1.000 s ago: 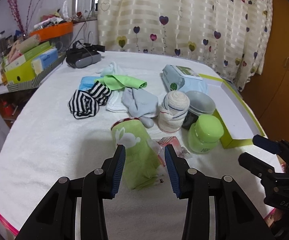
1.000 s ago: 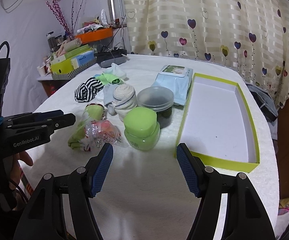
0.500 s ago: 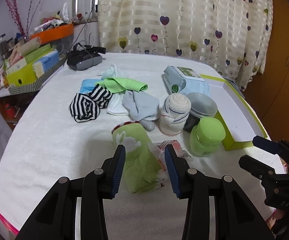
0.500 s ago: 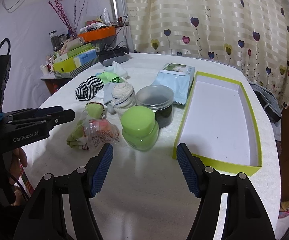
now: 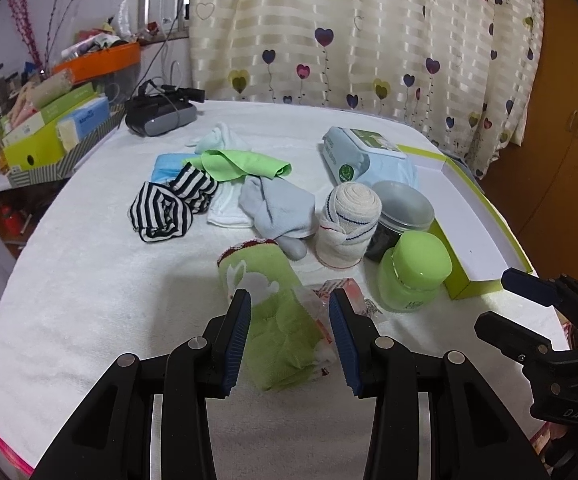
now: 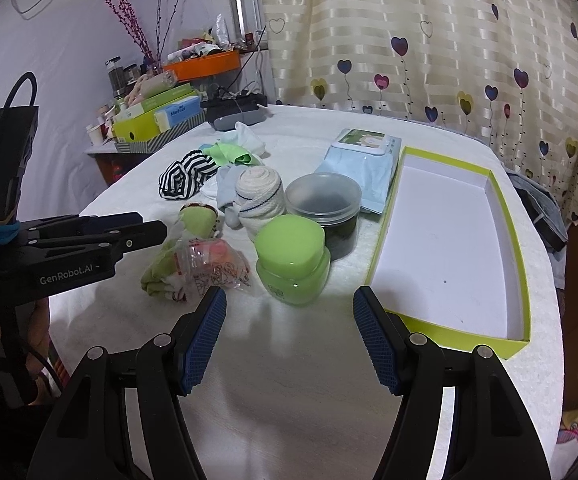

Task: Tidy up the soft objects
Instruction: 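Move the left tool toward the green rabbit-print roll while the right tool approaches the plastic bag, then close the left tool on the green rabbit-print roll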

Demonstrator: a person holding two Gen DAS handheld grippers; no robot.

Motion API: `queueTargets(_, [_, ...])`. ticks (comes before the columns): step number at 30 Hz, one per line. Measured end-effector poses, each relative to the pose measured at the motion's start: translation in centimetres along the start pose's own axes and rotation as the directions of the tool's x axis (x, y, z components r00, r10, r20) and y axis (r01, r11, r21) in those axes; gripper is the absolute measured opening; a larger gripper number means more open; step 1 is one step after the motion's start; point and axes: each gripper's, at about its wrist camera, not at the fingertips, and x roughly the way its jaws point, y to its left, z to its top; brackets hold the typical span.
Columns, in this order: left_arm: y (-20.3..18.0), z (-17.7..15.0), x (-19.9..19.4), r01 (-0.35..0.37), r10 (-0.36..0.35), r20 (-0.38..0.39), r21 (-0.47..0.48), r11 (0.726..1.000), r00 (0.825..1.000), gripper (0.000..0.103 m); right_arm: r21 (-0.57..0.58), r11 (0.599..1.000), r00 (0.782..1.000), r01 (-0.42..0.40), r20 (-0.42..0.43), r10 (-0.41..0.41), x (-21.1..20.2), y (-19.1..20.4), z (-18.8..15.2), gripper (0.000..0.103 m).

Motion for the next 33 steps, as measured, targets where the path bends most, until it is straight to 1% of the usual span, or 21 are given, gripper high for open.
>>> queueTargets(9, [0.7, -0.1, 0.3, -0.013, 0.013, 0.002, -0.007, 1.0, 1.0, 0.039, -0.008, 1.0, 1.0, -0.004, 0.0, 0.004, 0.2, 0.7, 0.5, 0.067])
queueTargets(22, [3.9, -0.6, 0.7, 0.003, -0.003, -0.003, -0.055, 0.998, 1.0, 0.039, -0.055, 0.997, 0.999, -0.046, -0.022, 0.045, 1.3, 3.7, 1.2, 0.067])
queueTargets(28, [4.5, -0.7, 1.4, 0.043, -0.044, -0.014, -0.07, 0.997, 0.999, 0.039, -0.064, 0.995, 0.997, -0.072, -0.037, 0.069, 2.0, 4.6, 1.1, 0.067])
queueTargets(31, [4.2, -0.5, 2.1, 0.069, -0.071, -0.021, -0.07, 0.995, 0.997, 0.039, -0.062, 0.996, 0.997, -0.067, -0.042, 0.065, 2.2, 4.6, 1.1, 0.067])
queueTargets(33, [4.0, -0.4, 2.7, 0.083, -0.085, -0.03, -0.077, 0.994, 0.996, 0.043, -0.055, 0.997, 0.997, -0.062, -0.043, 0.06, 2.2, 4.4, 1.1, 0.067])
